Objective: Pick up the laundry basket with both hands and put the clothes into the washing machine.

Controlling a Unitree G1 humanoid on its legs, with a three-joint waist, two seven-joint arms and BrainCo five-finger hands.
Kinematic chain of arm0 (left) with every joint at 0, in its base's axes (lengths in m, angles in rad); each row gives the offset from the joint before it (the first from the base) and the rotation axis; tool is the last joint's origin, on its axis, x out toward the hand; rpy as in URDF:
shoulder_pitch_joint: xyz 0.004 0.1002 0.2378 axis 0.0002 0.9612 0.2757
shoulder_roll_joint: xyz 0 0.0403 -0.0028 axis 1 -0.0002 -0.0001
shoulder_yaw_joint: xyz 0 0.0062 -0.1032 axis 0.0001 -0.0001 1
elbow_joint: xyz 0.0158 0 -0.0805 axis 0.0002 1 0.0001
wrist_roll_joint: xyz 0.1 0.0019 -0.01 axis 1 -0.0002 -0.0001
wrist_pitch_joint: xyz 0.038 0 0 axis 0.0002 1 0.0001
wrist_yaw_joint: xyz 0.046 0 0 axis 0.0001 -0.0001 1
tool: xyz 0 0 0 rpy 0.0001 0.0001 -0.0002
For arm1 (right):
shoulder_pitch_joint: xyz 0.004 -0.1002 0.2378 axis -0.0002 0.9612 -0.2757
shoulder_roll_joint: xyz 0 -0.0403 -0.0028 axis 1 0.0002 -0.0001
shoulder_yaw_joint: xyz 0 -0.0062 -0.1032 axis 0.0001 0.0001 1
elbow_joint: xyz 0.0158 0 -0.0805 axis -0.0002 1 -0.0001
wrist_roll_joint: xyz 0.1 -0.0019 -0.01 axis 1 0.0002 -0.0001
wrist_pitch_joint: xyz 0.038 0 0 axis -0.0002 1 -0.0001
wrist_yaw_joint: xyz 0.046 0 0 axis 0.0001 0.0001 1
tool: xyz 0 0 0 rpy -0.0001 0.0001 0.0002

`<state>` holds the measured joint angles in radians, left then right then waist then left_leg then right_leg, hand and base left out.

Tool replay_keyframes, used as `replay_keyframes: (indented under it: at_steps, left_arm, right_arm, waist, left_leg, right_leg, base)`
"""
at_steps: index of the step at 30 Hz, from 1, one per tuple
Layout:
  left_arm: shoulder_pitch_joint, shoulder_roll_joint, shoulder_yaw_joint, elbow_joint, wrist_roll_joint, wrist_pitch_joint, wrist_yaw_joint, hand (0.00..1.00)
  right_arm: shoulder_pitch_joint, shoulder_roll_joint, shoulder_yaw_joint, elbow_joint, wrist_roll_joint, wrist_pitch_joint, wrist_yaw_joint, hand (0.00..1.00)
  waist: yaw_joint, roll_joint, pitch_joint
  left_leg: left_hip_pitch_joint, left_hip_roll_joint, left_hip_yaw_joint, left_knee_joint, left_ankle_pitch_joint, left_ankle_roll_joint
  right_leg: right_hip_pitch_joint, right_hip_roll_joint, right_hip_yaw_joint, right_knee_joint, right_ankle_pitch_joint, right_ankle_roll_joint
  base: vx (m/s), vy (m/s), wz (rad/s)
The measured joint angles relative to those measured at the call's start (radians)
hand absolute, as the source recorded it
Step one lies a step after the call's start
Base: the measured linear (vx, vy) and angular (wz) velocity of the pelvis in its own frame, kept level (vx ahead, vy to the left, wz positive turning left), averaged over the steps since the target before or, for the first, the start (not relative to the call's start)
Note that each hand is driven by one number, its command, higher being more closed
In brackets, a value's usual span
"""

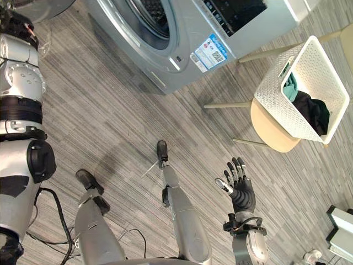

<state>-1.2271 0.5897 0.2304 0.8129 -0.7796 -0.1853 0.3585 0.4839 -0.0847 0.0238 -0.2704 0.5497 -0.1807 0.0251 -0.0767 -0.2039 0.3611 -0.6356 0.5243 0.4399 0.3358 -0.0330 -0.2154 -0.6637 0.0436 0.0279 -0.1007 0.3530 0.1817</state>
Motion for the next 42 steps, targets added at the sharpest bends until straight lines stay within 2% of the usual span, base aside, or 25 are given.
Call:
replay_keyframes:
  at_steps: [1,2,4,9,10,11,13,14,15,16,18,21,23,25,26,28,30,35,38,41,42]
  left_arm:
    - [0.040,0.005,0.022,-0.034,-0.009,-0.003,0.014,0.00]
    - [0.060,0.010,0.032,-0.052,-0.016,-0.010,0.017,0.00]
    - [0.135,0.032,0.104,-0.089,-0.027,-0.030,0.021,0.00]
    - [0.291,0.030,0.196,-0.113,-0.034,-0.032,0.022,0.00]
    - [0.314,0.023,0.215,-0.124,-0.036,-0.032,0.022,0.00]
    - [0.379,-0.005,0.252,-0.171,-0.037,-0.037,0.022,0.00]
    - [0.529,-0.072,0.285,-0.255,-0.036,-0.040,0.013,0.00]
    - [0.610,-0.126,0.287,-0.276,-0.034,-0.041,0.011,0.00]
    - [0.649,-0.157,0.287,-0.287,-0.031,-0.041,0.009,0.00]
    - [0.737,-0.208,0.283,-0.295,-0.022,-0.044,-0.002,0.00]
    - [0.864,-0.284,0.281,-0.289,0.013,-0.046,-0.032,0.00]
    - [1.035,-0.418,0.241,-0.198,0.065,-0.045,-0.083,0.00]
    - [1.127,-0.480,0.194,-0.121,0.131,-0.038,-0.116,0.00]
    - [1.220,-0.547,0.137,-0.018,0.265,-0.012,-0.158,0.00]
    - [1.240,-0.558,0.123,0.013,0.312,-0.002,-0.168,0.00]
    - [1.300,-0.594,0.114,0.129,0.482,0.031,-0.218,0.00]
    - [1.327,-0.589,0.135,0.176,0.532,0.047,-0.240,0.00]
    - [1.342,-0.613,0.213,0.254,0.559,0.081,-0.255,0.00]
    - [1.334,-0.618,0.212,0.256,0.597,0.092,-0.272,0.00]
    - [1.322,-0.622,0.195,0.256,0.611,0.095,-0.273,0.00]
    - [1.315,-0.620,0.156,0.255,0.631,0.095,-0.273,0.00]
  right_arm:
    - [0.019,0.000,-0.001,0.000,0.000,-0.002,0.000,0.00]
    - [0.024,0.000,-0.001,0.003,0.000,-0.002,0.000,0.00]
    - [0.024,-0.001,-0.005,0.025,0.000,-0.001,0.000,0.00]
    - [0.024,-0.001,-0.022,0.041,0.000,-0.002,0.000,0.00]
    - [0.022,-0.001,-0.022,0.044,0.000,-0.002,0.000,0.00]
    - [0.016,-0.004,-0.025,0.056,0.000,-0.002,-0.001,0.00]
    - [0.014,-0.004,-0.039,0.068,0.000,-0.002,-0.001,0.00]
    - [0.013,-0.004,-0.062,0.089,-0.001,-0.003,-0.002,0.00]
    - [0.010,-0.005,-0.075,0.103,-0.001,-0.003,-0.002,0.00]
    - [-0.001,-0.004,-0.098,0.135,-0.001,-0.003,-0.005,0.00]
    - [-0.033,-0.003,-0.128,0.187,-0.001,-0.004,-0.010,0.00]
    - [-0.077,-0.001,-0.182,0.288,-0.002,-0.005,-0.026,0.00]
    - [-0.107,0.001,-0.208,0.358,-0.004,-0.004,-0.031,0.00]
    - [-0.154,0.004,-0.239,0.484,-0.019,0.000,-0.036,0.00]
    - [-0.171,0.009,-0.252,0.526,-0.031,0.005,-0.040,0.00]
    - [-0.217,0.031,-0.304,0.711,-0.062,0.021,-0.044,0.00]
    - [-0.235,0.047,-0.336,0.838,-0.085,0.035,-0.044,0.00]
    - [-0.260,0.072,-0.398,1.140,-0.132,0.085,-0.045,0.00]
    - [-0.258,0.084,-0.430,1.221,-0.171,0.121,-0.044,0.00]
    - [-0.260,0.090,-0.459,1.238,-0.188,0.132,-0.044,0.00]
    - [-0.261,0.093,-0.459,1.236,-0.188,0.133,-0.045,0.00]
  waist:
    - [0.003,0.000,0.000]
    - [0.010,0.000,0.000]
    - [0.033,0.004,-0.001]
    - [0.042,0.016,-0.011]
    - [0.044,0.017,-0.011]
    - [0.047,0.017,-0.011]
    - [0.048,0.023,-0.013]
    - [0.045,0.038,-0.022]
    - [0.046,0.052,-0.030]
    - [0.052,0.072,-0.051]
    - [0.070,0.095,-0.068]
    - [0.101,0.141,-0.094]
    - [0.105,0.163,-0.111]
    - [0.117,0.174,-0.134]
    - [0.116,0.177,-0.141]
    - [0.118,0.177,-0.194]
    - [0.119,0.180,-0.235]
    - [0.119,0.187,-0.319]
    - [0.114,0.192,-0.349]
    - [0.112,0.195,-0.366]
    - [0.098,0.192,-0.368]
  left_leg:
    - [-0.017,-0.005,-0.015,0.019,-0.002,0.000]
    - [-0.026,-0.004,-0.023,0.033,-0.007,-0.003]
    - [-0.039,0.014,-0.030,0.051,-0.007,-0.004]
    - [-0.039,0.014,-0.043,0.061,-0.007,-0.003]
    - [-0.036,0.015,-0.043,0.066,-0.006,-0.003]
    - [-0.021,0.014,-0.039,0.069,-0.006,-0.003]
    - [0.027,-0.003,-0.024,0.062,-0.006,-0.002]
    - [0.047,-0.020,-0.024,0.056,-0.006,-0.002]
    - [0.055,-0.024,-0.024,0.052,-0.009,0.002]
    - [0.079,-0.039,-0.022,0.030,-0.015,0.013]
    - [0.134,-0.064,-0.011,-0.008,-0.014,0.013]
    - [0.238,-0.117,0.002,-0.091,0.007,0.028]
    - [0.296,-0.152,0.000,-0.144,0.024,0.036]
    - [0.363,-0.195,0.000,-0.190,0.036,0.048]
    - [0.381,-0.204,-0.002,-0.201,0.038,0.050]
    - [0.444,-0.242,-0.013,-0.242,0.040,0.053]
    - [0.488,-0.265,-0.017,-0.276,0.041,0.055]
    - [0.605,-0.304,-0.007,-0.342,0.041,0.055]
    - [0.658,-0.309,0.010,-0.374,0.041,0.054]
    - [0.694,-0.317,0.035,-0.400,0.043,0.052]
    - [0.715,-0.319,0.050,-0.406,0.042,0.052]
  right_leg:
    - [0.008,-0.013,-0.001,0.000,-0.067,-0.010]
    - [0.008,-0.009,-0.003,0.000,-0.078,-0.043]
    - [0.003,0.005,-0.011,0.000,-0.077,-0.046]
    - [0.020,0.003,-0.028,0.001,-0.064,-0.062]
    - [0.024,0.003,-0.033,0.001,-0.053,-0.077]
    - [0.036,0.002,-0.056,0.001,-0.037,-0.097]
    - [0.074,-0.013,-0.061,0.001,-0.042,-0.109]
    - [0.100,-0.029,-0.074,0.001,-0.061,-0.134]
    - [0.109,-0.033,-0.083,0.001,-0.064,-0.138]
    - [0.126,-0.042,-0.085,0.001,-0.076,-0.133]
    - [0.160,-0.057,-0.084,0.001,-0.089,-0.128]
    - [0.233,-0.090,-0.092,0.001,-0.108,-0.115]
    - [0.282,-0.111,-0.110,0.001,-0.123,-0.099]
    - [0.338,-0.144,-0.121,0.001,-0.133,-0.086]
    - [0.357,-0.153,-0.128,0.001,-0.136,-0.081]
    - [0.418,-0.184,-0.145,0.001,-0.155,-0.062]
    - [0.456,-0.202,-0.157,0.001,-0.168,-0.051]
    - [0.546,-0.229,-0.163,0.001,-0.195,-0.038]
    - [0.576,-0.227,-0.157,0.001,-0.207,-0.040]
    - [0.585,-0.225,-0.133,0.001,-0.210,-0.040]
    - [0.591,-0.225,-0.126,0.001,-0.211,-0.039]
  base:
    - [-0.05,0.014,0.33]
    - [-0.05,-0.003,0.17]
    - [-0.04,-0.004,-0.07]
    - [0.01,0.036,0.06]
    - [0.02,0.055,-0.01]
    - [0.01,0.056,-0.05]
    - [0.01,0.088,0.09]
    - [0.00,0.090,0.28]
    - [-0.01,0.093,0.34]
    - [-0.01,0.072,0.19]
    - [0.00,0.082,0.15]
    - [0.03,0.063,0.25]
    - [0.05,0.051,0.39]
    - [0.04,0.069,0.30]
    - [0.03,0.094,0.35]
    - [0.02,0.092,0.34]
    - [0.03,0.087,0.23]
    - [0.04,0.068,0.05]
    - [0.03,0.021,-0.13]
    - [0.04,0.010,-0.25]
    - [0.03,0.007,-0.26]
